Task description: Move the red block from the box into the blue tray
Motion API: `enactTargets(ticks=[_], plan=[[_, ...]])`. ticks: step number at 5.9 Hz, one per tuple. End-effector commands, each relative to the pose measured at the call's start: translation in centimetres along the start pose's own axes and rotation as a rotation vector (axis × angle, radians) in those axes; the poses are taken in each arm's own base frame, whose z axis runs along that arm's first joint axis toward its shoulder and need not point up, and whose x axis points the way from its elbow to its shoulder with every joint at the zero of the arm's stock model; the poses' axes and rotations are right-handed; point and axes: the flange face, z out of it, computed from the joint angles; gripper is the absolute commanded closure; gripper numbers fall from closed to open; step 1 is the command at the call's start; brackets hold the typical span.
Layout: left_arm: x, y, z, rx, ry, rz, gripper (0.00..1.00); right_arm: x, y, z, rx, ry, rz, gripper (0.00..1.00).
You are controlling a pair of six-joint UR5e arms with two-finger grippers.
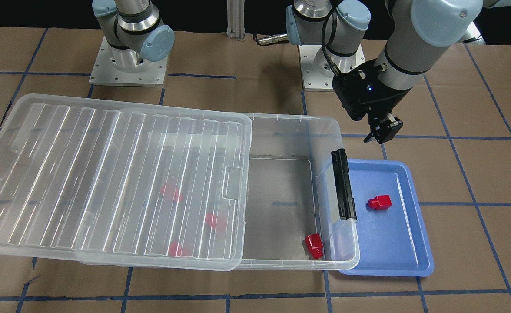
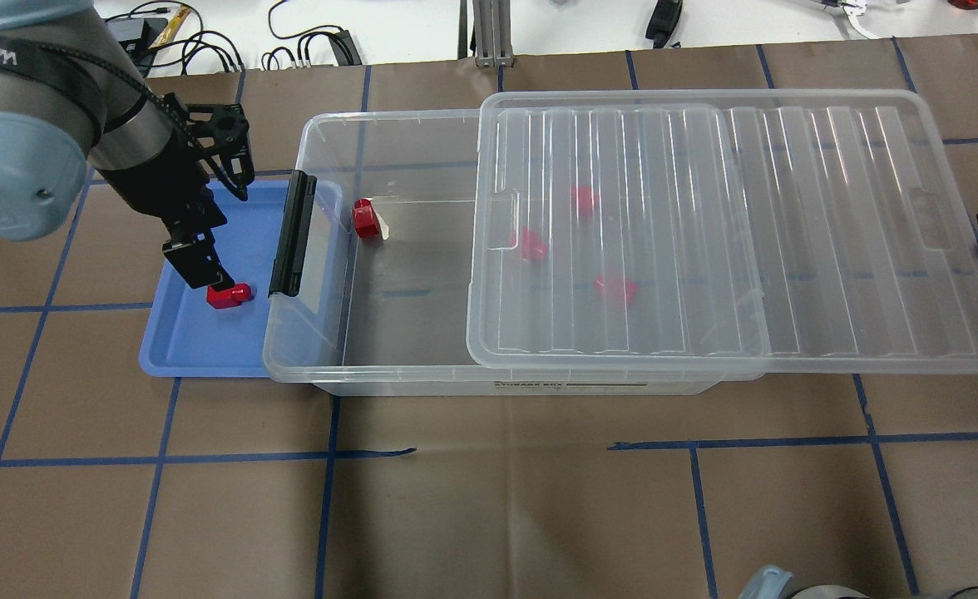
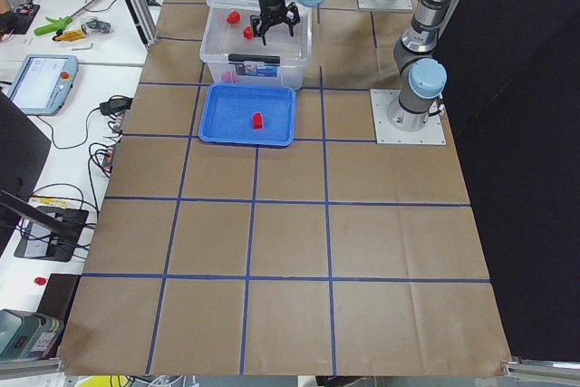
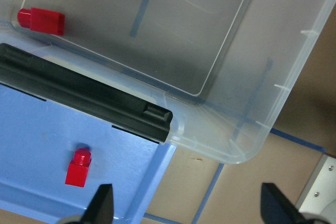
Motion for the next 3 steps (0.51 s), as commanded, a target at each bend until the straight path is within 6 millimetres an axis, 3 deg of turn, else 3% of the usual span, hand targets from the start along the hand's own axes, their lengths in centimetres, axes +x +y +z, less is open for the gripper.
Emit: enactTargets(ticks=[1, 2, 3], plan=[[2.5, -2.0, -2.8, 0.006, -0.017, -0.253, 0.02, -1.1, 0.1, -0.1, 0.002, -0.004, -0.019, 0.0], [2.9, -1.9, -2.5, 0.024, -0.031, -0.371, 0.02, -2.5, -0.2, -0.2, 0.006, 0.0, -0.047, 0.0], [3.1, -1.8, -3.5, 0.065, -0.071, -0.512, 0.02, -3.3, -0.3, -0.1, 0.006, 0.0, -0.07, 0.0]])
